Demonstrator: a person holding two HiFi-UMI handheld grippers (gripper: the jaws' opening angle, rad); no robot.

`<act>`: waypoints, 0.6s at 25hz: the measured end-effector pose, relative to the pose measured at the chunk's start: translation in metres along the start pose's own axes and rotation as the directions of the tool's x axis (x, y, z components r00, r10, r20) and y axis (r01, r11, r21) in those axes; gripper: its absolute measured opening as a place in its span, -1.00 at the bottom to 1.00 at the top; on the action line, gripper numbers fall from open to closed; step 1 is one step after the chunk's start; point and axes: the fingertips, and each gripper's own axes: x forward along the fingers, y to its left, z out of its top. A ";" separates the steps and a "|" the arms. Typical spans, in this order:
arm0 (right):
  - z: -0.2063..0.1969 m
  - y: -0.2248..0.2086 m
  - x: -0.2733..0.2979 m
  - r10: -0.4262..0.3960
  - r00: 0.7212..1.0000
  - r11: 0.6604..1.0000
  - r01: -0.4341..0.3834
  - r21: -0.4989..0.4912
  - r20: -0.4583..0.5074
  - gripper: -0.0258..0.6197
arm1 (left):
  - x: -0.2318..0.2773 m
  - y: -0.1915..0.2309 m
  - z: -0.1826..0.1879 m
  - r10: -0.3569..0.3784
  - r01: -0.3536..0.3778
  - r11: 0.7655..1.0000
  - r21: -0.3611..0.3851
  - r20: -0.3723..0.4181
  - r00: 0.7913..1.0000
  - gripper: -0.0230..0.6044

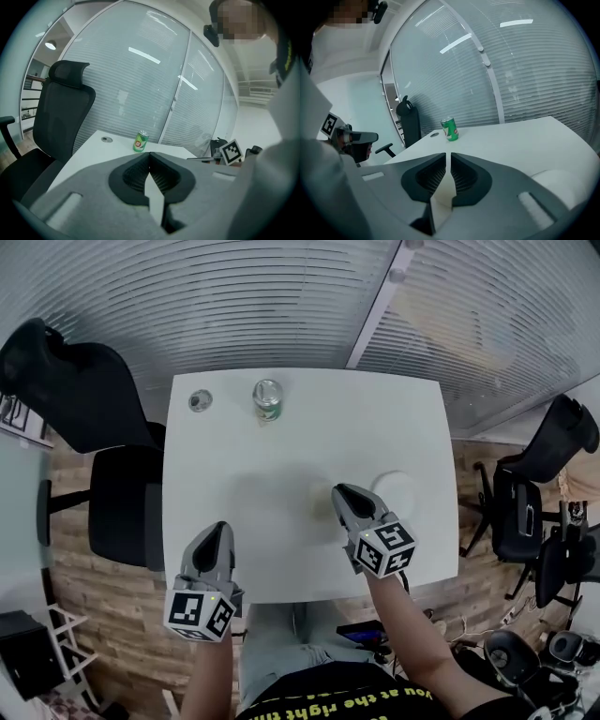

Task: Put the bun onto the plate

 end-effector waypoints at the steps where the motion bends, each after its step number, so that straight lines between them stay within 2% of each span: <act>1: -0.004 0.000 0.003 -0.003 1.000 1.000 0.003 -0.004 -0.009 -0.78 | 0.000 0.000 -0.001 0.001 -0.001 1.000 -0.001 -0.001 1.000 -0.92; 3: -0.012 0.000 0.010 -0.011 0.999 1.000 0.010 -0.024 -0.032 -0.71 | -0.001 0.001 -0.004 0.002 -0.002 1.000 0.001 -0.004 1.000 -0.93; 7: -0.025 0.000 0.021 -0.035 0.997 0.997 0.030 -0.066 -0.071 -0.42 | -0.001 0.003 -0.005 0.005 -0.005 1.000 0.000 -0.007 1.000 -0.92; 15: -0.041 -0.003 0.038 -0.108 0.986 0.992 0.099 -0.074 -0.128 -0.04 | -0.003 0.009 -0.002 0.014 -0.014 1.000 -0.010 0.003 1.000 -0.93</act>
